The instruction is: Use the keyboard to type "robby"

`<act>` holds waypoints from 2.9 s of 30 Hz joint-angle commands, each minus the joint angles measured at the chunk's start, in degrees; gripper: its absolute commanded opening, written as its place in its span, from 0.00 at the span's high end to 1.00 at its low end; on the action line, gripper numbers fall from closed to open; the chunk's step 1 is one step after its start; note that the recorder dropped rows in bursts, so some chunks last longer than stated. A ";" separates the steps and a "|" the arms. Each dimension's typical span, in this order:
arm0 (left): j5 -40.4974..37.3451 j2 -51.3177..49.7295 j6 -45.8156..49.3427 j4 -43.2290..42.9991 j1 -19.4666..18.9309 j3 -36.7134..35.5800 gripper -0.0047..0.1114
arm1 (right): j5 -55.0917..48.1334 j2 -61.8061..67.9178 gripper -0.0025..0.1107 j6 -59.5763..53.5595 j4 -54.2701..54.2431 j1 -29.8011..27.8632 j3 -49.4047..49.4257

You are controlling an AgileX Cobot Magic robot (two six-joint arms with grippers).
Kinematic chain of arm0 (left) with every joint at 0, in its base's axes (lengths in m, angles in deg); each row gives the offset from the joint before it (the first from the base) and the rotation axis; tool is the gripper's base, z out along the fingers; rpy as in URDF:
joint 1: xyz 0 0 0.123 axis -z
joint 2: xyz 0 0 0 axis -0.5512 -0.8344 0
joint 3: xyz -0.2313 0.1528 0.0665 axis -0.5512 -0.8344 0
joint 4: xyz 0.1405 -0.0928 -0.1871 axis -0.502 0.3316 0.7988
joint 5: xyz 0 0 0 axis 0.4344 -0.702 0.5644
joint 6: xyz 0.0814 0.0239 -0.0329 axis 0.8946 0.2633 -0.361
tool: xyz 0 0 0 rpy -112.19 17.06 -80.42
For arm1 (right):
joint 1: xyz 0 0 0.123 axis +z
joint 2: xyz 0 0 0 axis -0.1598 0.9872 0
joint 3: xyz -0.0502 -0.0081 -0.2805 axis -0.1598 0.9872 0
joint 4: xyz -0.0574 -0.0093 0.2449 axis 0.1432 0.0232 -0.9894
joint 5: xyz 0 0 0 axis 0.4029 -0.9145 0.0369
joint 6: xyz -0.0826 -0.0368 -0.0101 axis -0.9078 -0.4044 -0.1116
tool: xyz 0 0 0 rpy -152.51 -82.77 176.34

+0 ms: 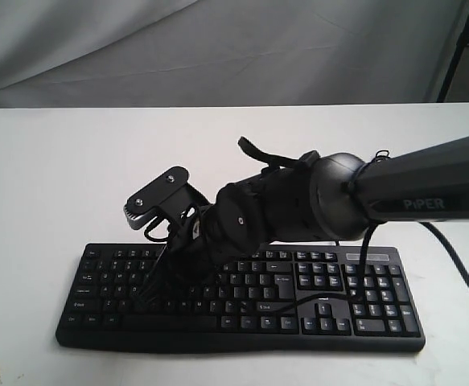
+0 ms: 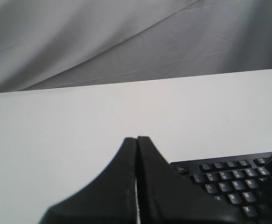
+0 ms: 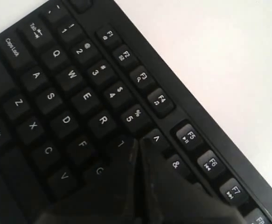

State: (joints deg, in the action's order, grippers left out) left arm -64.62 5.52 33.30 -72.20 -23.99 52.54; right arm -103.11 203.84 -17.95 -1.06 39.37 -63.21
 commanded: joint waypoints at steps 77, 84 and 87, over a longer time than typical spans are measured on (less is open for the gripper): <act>0.42 0.20 -0.16 -0.27 0.36 -0.25 0.96 | 15.18 -84.70 0.98 14.39 7.71 -23.60 52.27; 0.42 0.20 -0.16 -0.27 0.36 -0.25 0.96 | 3.57 -99.10 0.98 14.39 7.71 -37.92 57.18; 0.42 0.20 -0.16 -0.27 0.36 -0.25 0.96 | -0.77 -103.94 0.98 14.39 7.84 -40.65 58.47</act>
State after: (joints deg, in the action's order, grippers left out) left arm -64.62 5.52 33.30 -72.20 -23.99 52.54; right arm -100.11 103.45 -3.33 6.88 1.04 -5.93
